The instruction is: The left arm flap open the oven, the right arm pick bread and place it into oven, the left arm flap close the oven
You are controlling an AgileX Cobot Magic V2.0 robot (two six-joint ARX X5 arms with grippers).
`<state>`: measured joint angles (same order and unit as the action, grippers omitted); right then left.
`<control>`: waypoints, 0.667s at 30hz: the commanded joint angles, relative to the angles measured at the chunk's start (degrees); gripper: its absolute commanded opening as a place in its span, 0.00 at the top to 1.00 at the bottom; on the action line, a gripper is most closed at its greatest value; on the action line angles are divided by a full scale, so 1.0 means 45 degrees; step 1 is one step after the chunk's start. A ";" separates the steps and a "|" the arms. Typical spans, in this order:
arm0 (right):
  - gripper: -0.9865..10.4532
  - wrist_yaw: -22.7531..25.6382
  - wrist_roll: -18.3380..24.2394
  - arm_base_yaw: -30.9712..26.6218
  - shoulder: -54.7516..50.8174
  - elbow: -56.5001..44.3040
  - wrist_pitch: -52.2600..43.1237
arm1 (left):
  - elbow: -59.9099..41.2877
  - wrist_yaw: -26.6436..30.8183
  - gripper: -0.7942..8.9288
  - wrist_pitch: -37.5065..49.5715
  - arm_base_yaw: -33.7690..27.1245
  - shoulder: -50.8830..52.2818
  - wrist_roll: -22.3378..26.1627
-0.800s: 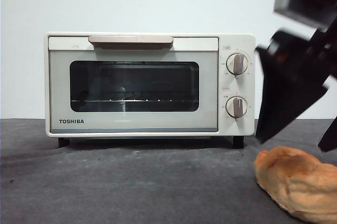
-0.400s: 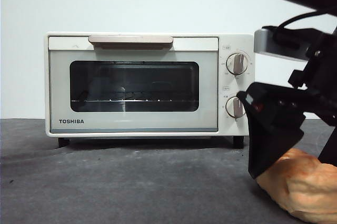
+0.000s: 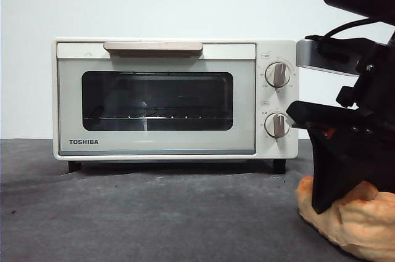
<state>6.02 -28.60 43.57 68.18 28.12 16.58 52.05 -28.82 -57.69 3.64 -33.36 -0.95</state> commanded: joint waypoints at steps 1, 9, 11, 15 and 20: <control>0.76 0.0000 -0.0175 0.0136 0.0107 -0.0005 0.0010 | 0.0257 -0.0053 0.90 0.0097 0.0029 -0.0058 0.0102; 0.76 -0.0131 -0.0155 0.0136 -0.1015 0.0510 0.0214 | 0.0257 -0.0053 0.90 0.0568 0.0078 -0.0078 -0.0189; 0.76 -0.0136 -0.0112 0.0136 -0.1443 0.0729 0.0481 | 0.0262 -0.0053 0.90 0.0928 0.0175 -0.0126 -0.0427; 0.76 -0.0131 0.0126 0.0136 -0.2157 0.1175 0.1156 | 0.0277 -0.0053 0.90 0.1656 0.0510 -0.0413 -0.0913; 0.76 -0.0131 0.0248 0.0136 -0.2992 0.1632 0.1909 | 0.0389 -0.0044 0.90 0.2769 0.1253 -0.1234 -0.1350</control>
<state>5.54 -28.27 43.57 54.87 34.26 25.43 52.38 -28.82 -46.57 8.91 -38.06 -5.74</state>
